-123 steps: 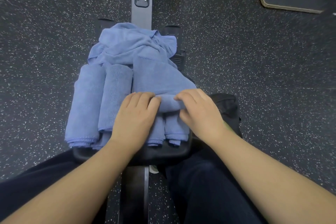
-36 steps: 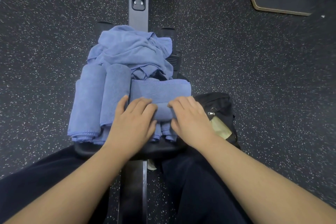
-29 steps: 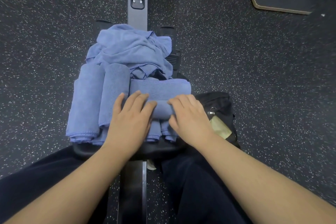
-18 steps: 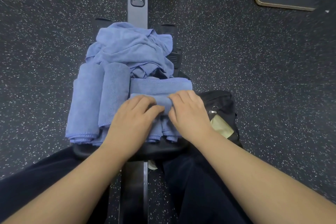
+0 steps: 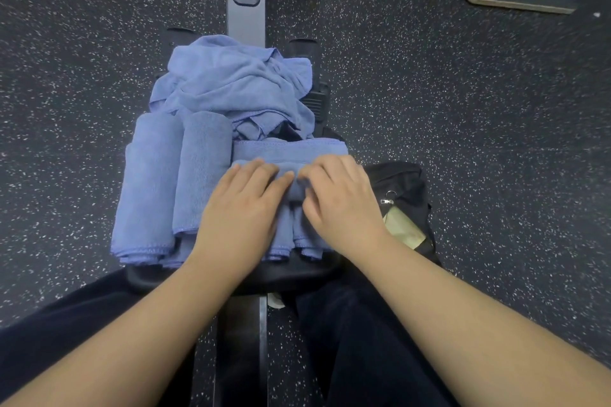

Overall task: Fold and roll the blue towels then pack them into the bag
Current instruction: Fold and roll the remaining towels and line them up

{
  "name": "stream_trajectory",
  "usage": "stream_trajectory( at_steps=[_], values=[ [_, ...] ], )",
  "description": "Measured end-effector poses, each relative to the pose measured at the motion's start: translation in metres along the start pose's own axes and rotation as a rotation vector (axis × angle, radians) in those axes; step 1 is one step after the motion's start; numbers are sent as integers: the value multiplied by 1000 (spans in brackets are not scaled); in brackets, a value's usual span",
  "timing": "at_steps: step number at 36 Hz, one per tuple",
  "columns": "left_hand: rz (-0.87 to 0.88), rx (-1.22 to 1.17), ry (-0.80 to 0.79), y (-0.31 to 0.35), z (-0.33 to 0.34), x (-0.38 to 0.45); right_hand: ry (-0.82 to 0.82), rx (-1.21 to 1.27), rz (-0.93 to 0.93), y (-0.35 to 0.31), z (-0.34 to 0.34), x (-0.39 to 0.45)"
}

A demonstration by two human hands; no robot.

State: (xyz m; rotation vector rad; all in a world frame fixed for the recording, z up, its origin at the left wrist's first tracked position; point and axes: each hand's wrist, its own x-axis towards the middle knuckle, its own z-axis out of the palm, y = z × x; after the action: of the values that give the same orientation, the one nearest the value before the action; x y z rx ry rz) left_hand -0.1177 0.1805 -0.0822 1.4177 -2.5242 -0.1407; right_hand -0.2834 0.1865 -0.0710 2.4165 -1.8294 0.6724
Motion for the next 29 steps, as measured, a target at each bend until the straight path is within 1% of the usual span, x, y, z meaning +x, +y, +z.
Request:
stream_trajectory(
  at_steps=[3, 9, 16, 19, 22, 24, 29],
  values=[
    [-6, -1, -3, -1, 1, 3, -16, -4, -6, 1, 2, -1],
    [-1, 10, -29, -3, 0, 11, -101, -21, -6, 9, 10, -4],
    [20, 41, -23, -6, -2, 11, -62, -3, 0, 10, 14, 2],
    [26, 17, 2, -8, -3, 8, -82, 5, 7, 11, 13, 4],
    [35, -51, 74, -4, -3, 7, -93, -4, 21, 11, 12, 6],
    [51, -44, 113, -1, -3, 7, -92, 3, 24, 12, 12, 6],
    [31, 43, 92, 1, 2, 6, -88, -2, 34, 13, 15, 8]
  ],
)
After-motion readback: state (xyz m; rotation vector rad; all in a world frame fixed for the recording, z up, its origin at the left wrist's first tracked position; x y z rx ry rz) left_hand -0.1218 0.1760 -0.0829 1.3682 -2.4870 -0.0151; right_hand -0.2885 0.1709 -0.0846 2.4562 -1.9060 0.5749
